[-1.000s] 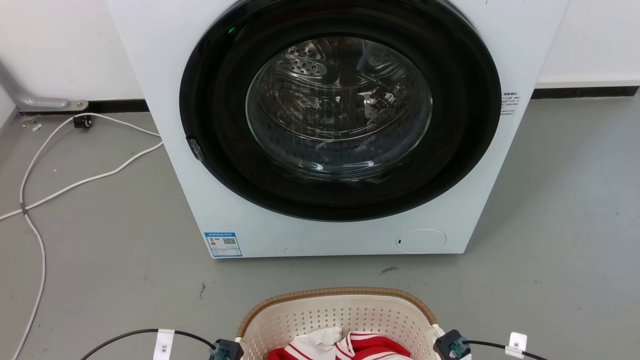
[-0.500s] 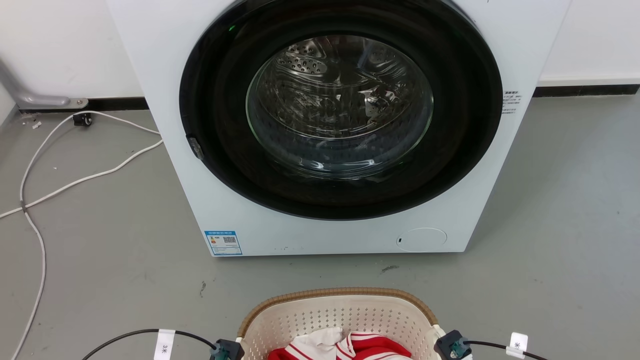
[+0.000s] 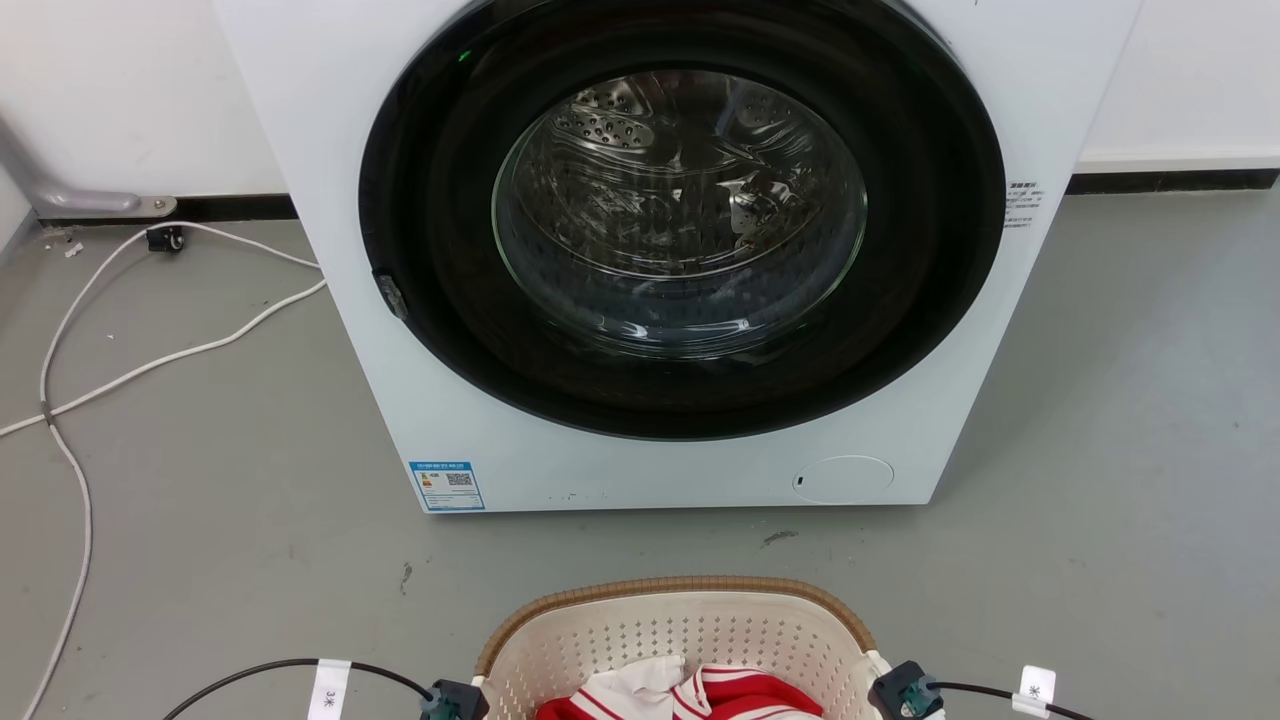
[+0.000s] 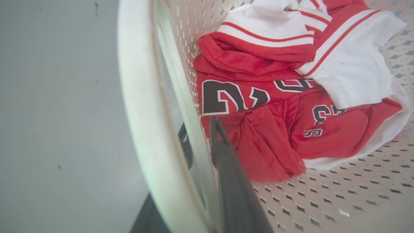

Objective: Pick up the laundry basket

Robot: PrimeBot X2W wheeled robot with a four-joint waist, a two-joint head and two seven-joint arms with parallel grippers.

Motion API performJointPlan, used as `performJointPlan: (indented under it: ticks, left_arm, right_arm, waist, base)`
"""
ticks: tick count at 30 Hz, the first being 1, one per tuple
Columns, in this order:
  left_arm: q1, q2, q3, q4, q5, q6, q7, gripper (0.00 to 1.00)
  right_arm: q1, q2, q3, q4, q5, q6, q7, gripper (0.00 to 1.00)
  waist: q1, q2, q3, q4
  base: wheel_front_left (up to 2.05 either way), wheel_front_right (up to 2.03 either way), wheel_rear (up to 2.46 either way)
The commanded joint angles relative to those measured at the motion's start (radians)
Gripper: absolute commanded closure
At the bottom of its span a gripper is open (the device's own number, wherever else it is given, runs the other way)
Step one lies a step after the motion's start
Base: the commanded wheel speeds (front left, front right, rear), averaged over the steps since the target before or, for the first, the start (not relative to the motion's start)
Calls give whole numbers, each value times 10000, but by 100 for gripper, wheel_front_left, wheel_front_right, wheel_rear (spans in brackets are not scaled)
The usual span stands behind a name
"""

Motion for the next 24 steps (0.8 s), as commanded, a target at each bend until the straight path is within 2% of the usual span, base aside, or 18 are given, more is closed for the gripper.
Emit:
performJointPlan:
  ticks: [1,24]
  left_arm:
    - [-245,205,-35,20,45,-37,-135,100]
    - [-281,200,-469,78,-394,-37,-206,100]
  right_arm:
    - [123,-221,104,78,-82,25,44,100]
    - [165,-225,241,77,111,25,89,100]
  waist:
    - [0,0,-1,1]
    - [0,0,9,12]
  base:
    - [0,0,0]
    - [0,0,0]
